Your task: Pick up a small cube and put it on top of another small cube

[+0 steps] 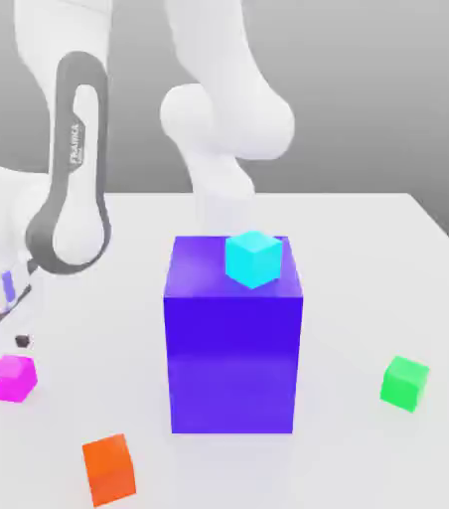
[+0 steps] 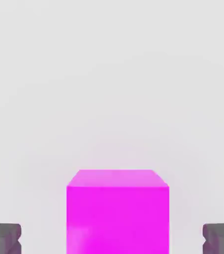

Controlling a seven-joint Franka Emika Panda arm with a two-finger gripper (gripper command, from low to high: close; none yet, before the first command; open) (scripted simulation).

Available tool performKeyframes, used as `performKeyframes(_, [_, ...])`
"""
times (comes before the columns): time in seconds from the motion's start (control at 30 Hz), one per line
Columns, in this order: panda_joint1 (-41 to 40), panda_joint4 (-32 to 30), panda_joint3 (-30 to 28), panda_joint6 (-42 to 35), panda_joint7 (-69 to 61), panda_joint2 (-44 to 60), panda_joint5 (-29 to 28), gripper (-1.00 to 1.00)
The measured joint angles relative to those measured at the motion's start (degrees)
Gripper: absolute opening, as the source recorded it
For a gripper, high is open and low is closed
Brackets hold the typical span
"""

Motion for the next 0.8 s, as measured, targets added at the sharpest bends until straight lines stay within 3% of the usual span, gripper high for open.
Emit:
performKeyframes(0.23, [-0.04, -0.03, 0.02, 0.00, 0.10, -0.11, -0.08, -1.00])
performKeyframes(0.43, [2.33, -1.75, -2.85, -8.21, 3.34, -10.62, -4.99, -1.00])
performKeyframes(0.8, [14.45, -1.95, 13.66, -11.26, -18.61, -16.26, -6.55, -1.00])
